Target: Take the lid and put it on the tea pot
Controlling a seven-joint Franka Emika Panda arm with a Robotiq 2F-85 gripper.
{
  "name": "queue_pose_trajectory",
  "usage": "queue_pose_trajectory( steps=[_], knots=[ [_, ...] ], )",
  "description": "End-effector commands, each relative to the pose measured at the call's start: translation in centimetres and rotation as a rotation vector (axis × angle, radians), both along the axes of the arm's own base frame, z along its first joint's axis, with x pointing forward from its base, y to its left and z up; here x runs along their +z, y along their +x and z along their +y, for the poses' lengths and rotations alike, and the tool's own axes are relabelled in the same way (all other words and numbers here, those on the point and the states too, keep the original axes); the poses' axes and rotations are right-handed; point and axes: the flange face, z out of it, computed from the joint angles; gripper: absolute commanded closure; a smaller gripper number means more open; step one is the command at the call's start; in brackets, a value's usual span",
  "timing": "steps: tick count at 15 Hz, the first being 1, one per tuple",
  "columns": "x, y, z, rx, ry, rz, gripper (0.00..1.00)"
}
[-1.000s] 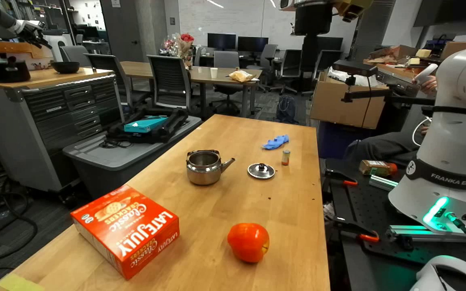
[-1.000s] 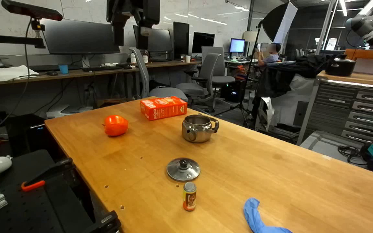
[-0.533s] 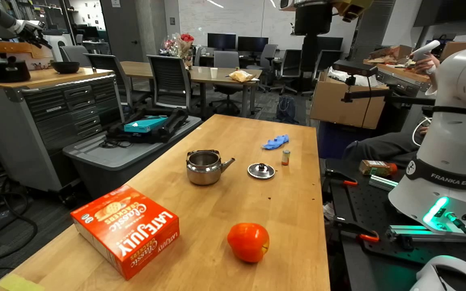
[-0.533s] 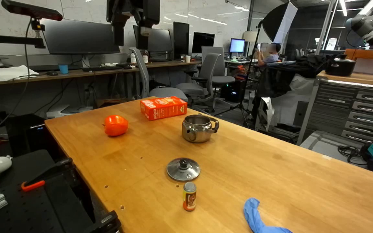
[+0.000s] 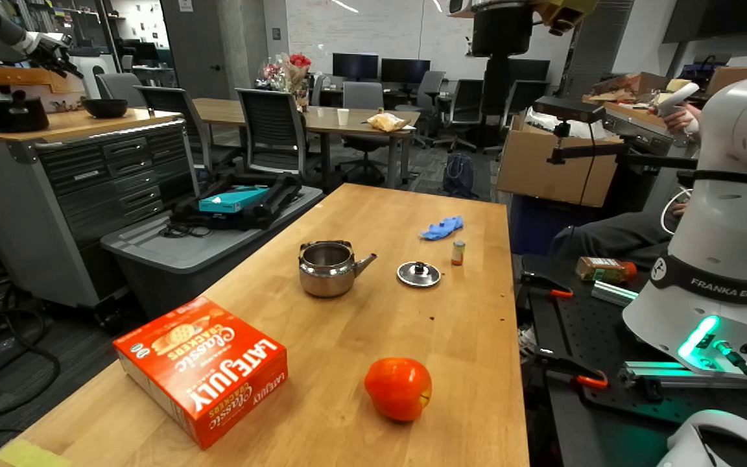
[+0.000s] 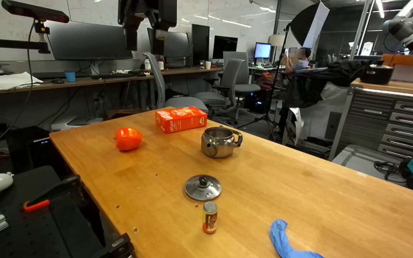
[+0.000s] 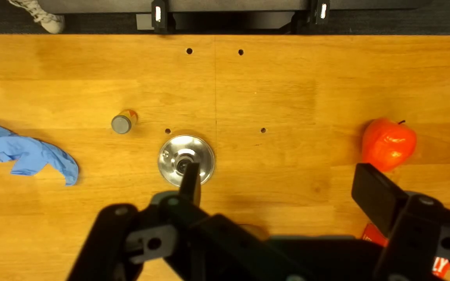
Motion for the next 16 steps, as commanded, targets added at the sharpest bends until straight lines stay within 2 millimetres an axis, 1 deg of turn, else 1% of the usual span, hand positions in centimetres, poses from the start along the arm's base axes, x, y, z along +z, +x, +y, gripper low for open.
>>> queue_pose_trajectory(
  steps=[1,16],
  knots=[
    [0.04,0.01,-0.01,0.0,0.0,0.001,0.0],
    [0.05,0.01,-0.01,0.0,0.0,0.001,0.0]
  ],
)
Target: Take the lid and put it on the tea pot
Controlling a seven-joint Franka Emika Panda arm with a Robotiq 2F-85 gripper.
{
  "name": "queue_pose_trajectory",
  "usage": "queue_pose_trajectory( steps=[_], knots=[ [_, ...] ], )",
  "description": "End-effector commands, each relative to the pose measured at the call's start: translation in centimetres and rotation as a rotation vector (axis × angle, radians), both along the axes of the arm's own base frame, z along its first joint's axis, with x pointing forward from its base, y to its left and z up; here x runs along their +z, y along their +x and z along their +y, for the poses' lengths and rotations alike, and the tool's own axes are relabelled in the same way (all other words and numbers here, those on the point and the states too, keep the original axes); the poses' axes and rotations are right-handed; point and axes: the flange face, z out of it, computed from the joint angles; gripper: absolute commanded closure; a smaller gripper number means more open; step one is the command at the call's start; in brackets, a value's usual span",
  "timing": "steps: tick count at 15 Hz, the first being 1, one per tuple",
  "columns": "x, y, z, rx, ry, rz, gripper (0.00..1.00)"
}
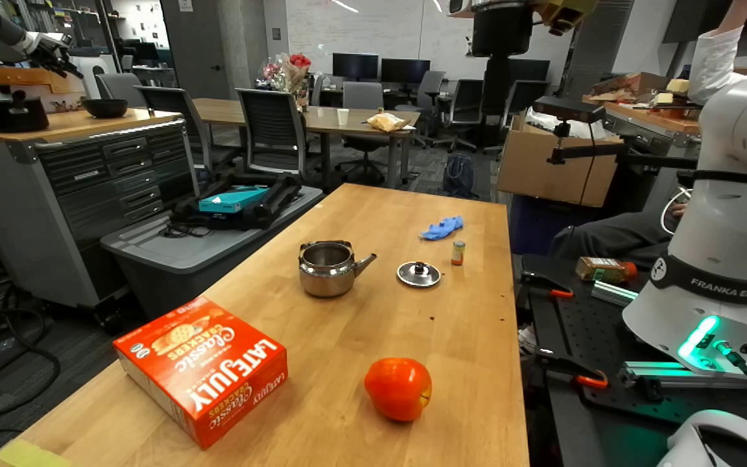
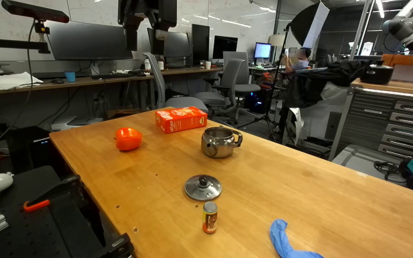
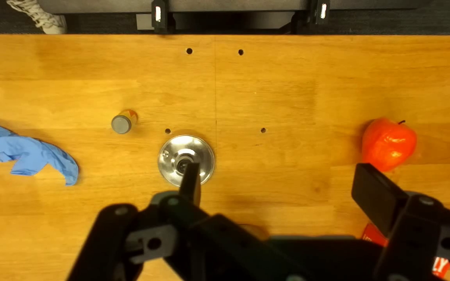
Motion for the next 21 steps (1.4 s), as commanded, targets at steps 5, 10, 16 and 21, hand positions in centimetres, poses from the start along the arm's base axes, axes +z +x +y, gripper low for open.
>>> queue_pose_trajectory(
  steps=[5,10,16,21],
  knots=[
    [0.0,0.0,0.0,0.0,0.0,0.001,0.0],
    [-0.6,0.9,-0.4,-0.041,0.006,0.007,0.0],
    [-1.9,3.1,-2.1,-0.128,0.009,-0.072,0.0],
    [-4.3,5.5,-3.0,-0.175,-0.021,-0.124,0.0]
  ],
)
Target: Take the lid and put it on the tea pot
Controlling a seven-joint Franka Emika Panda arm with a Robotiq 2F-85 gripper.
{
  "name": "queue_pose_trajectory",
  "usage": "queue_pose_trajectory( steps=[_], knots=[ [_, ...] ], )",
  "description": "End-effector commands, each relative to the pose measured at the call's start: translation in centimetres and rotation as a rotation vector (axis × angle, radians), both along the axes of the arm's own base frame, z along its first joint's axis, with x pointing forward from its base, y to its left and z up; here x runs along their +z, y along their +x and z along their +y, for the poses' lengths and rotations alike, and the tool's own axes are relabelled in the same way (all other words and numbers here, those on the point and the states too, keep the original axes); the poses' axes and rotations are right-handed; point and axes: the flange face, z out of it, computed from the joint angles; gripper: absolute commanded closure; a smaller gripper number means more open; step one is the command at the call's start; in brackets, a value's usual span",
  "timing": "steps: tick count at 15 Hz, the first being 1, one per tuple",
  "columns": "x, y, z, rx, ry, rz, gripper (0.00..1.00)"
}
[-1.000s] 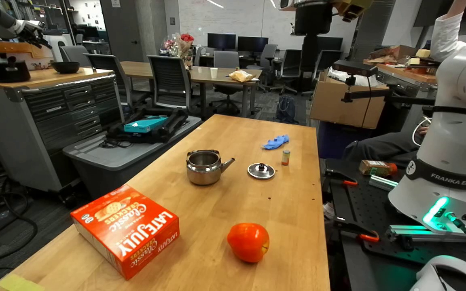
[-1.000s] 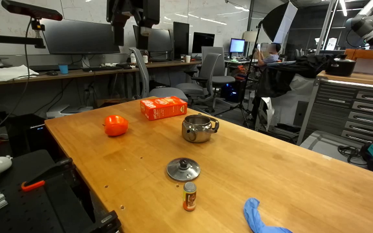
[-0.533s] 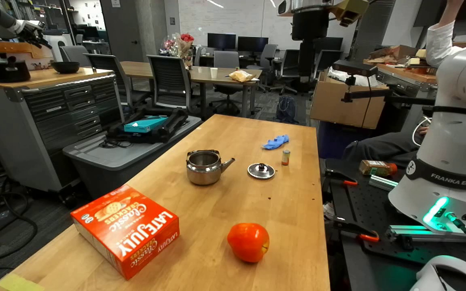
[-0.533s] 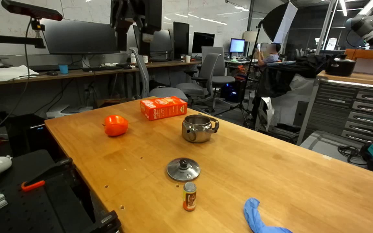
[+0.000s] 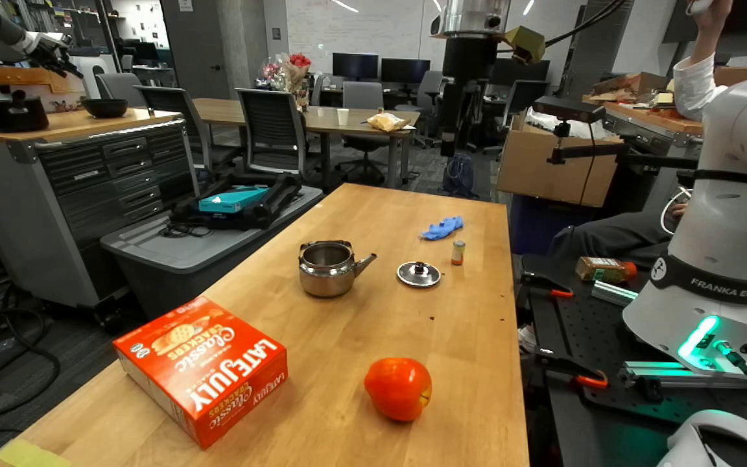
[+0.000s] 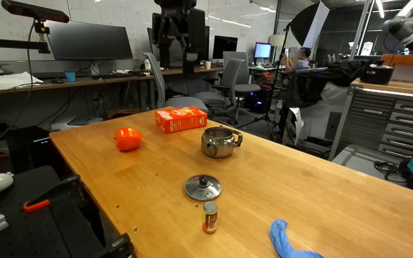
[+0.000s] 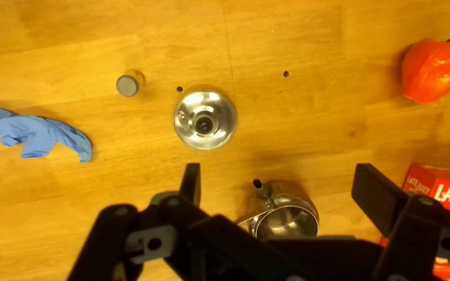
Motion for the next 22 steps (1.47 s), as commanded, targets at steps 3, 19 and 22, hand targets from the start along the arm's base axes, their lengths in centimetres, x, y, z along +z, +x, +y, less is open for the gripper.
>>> queue_pose_trajectory(
  steps=[3,19,22],
  knots=[
    [-3.1,3.2,-0.2,-0.037,-0.041,-0.039,0.0],
    [-13.2,7.7,-1.3,-0.003,-0.071,0.033,0.0],
    [-15.2,7.8,-2.1,0.01,-0.066,0.042,0.0]
  ],
)
